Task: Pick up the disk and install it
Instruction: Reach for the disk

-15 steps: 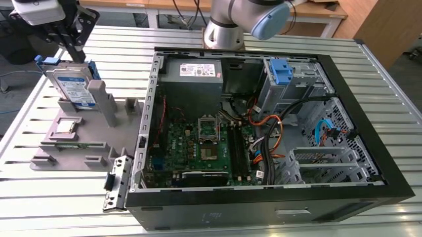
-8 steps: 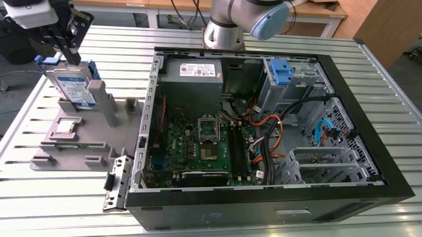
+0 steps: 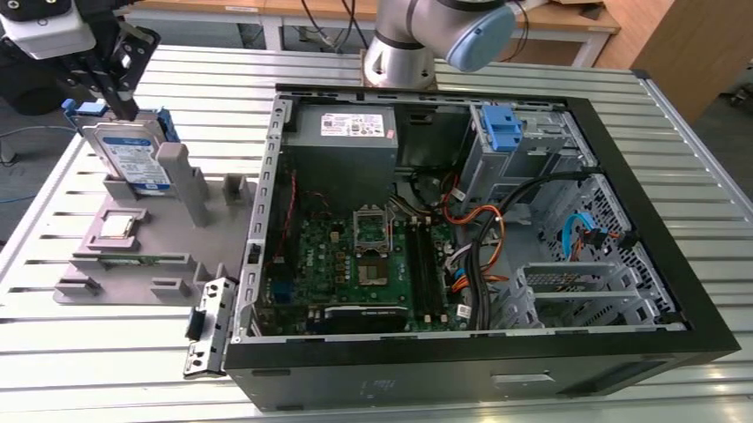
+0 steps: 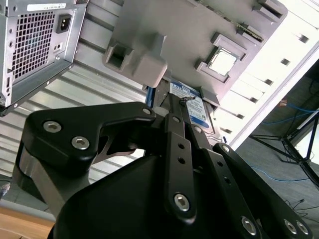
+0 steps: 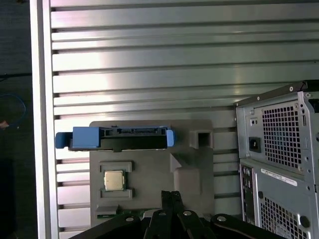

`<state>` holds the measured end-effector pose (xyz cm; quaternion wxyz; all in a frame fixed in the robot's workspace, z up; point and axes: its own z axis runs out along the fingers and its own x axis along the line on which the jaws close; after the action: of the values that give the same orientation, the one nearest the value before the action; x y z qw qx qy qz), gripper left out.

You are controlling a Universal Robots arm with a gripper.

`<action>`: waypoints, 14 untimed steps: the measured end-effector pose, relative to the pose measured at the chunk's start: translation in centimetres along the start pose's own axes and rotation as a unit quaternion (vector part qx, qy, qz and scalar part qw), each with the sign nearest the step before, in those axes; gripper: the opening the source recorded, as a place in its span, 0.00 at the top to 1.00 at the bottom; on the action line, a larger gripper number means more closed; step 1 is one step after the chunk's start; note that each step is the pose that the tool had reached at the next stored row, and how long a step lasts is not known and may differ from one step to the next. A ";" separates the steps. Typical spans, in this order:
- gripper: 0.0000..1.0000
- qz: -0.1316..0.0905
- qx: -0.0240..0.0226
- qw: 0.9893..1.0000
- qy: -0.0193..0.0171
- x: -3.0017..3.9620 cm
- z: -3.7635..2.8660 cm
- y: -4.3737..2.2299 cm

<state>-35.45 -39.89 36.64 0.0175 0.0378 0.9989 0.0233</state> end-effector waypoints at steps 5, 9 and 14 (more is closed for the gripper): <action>0.90 0.000 0.000 1.000 0.000 0.36 0.17 -0.04; 0.90 0.000 0.000 1.000 0.000 0.44 0.20 0.03; 0.90 0.000 0.000 1.000 0.000 0.43 0.19 0.06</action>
<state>-35.87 -39.79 36.44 0.0175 0.0378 0.9989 0.0236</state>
